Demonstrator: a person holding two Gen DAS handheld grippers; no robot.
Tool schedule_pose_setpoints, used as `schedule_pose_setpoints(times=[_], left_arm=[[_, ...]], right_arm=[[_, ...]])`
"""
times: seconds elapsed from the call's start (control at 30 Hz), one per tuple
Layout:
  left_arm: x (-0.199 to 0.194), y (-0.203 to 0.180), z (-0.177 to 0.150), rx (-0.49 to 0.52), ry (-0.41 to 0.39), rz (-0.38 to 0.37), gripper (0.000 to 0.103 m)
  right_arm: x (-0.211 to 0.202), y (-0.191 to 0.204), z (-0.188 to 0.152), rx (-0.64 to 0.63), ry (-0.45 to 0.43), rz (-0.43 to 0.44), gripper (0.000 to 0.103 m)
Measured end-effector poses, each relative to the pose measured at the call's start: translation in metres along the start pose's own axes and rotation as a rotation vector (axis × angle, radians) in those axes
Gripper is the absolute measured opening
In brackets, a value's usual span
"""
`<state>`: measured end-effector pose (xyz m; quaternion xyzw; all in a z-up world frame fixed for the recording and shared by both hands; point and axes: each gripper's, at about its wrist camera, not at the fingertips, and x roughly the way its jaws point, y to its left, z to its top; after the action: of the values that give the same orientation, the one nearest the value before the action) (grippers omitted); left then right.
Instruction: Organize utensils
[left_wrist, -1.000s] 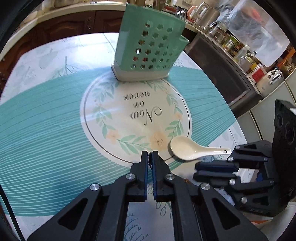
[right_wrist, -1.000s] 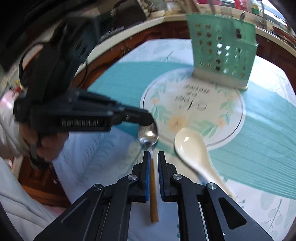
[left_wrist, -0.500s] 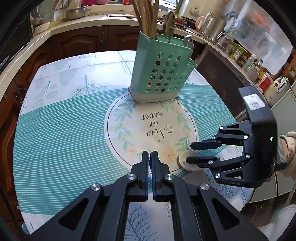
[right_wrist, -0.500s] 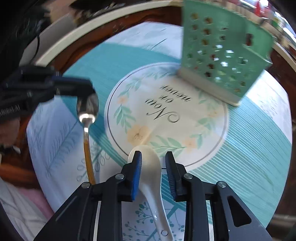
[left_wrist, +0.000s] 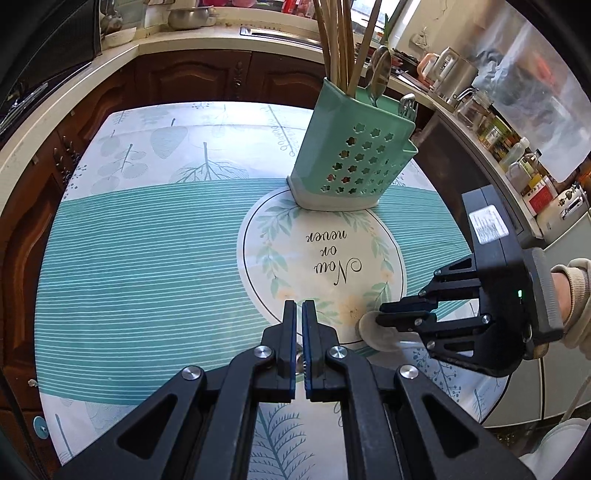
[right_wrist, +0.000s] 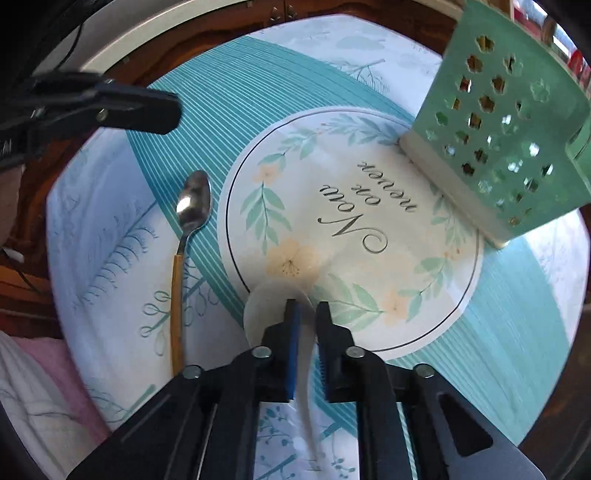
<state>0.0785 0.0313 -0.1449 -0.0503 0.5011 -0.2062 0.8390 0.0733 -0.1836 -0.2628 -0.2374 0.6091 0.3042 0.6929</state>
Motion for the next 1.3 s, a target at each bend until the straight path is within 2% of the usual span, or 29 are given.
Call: schedule_pose_setpoints(times=[0.27, 0.4, 0.47, 0.53, 0.63, 0.77, 1.1, 1.17, 1.3], left_arm=[[-0.002, 0.0, -0.005, -0.014, 0.026, 0.01, 0.001], [0.003, -0.007, -0.007, -0.025, 0.049, -0.038, 0.001], [0.01, -0.011, -0.009, -0.049, 0.07, -0.086, 0.001], [0.021, -0.016, -0.01, -0.073, 0.098, -0.152, 0.007], [0.041, -0.025, -0.015, -0.054, 0.143, -0.223, 0.016], [0.062, -0.036, -0.02, 0.011, 0.178, -0.254, 0.018], [0.092, -0.044, -0.025, 0.138, 0.217, -0.376, 0.017], [0.095, -0.047, -0.025, 0.152, 0.215, -0.416, 0.015], [0.096, -0.051, -0.023, 0.186, 0.202, -0.425, 0.008]], right_arm=[[-0.012, -0.034, -0.005, 0.203, -0.006, 0.153, 0.002], [-0.017, -0.047, -0.014, 0.28, -0.025, 0.195, 0.002], [-0.023, -0.047, -0.022, 0.31, -0.039, 0.204, 0.002], [-0.027, -0.047, -0.028, 0.329, -0.064, 0.214, 0.002], [-0.031, -0.043, -0.036, 0.331, -0.103, 0.209, 0.002], [-0.037, -0.033, -0.046, 0.326, -0.156, 0.206, 0.002], [-0.043, -0.022, -0.063, 0.269, -0.219, 0.198, 0.002], [-0.044, -0.022, -0.064, 0.256, -0.228, 0.196, 0.002], [-0.042, -0.021, -0.065, 0.233, -0.238, 0.187, 0.002]])
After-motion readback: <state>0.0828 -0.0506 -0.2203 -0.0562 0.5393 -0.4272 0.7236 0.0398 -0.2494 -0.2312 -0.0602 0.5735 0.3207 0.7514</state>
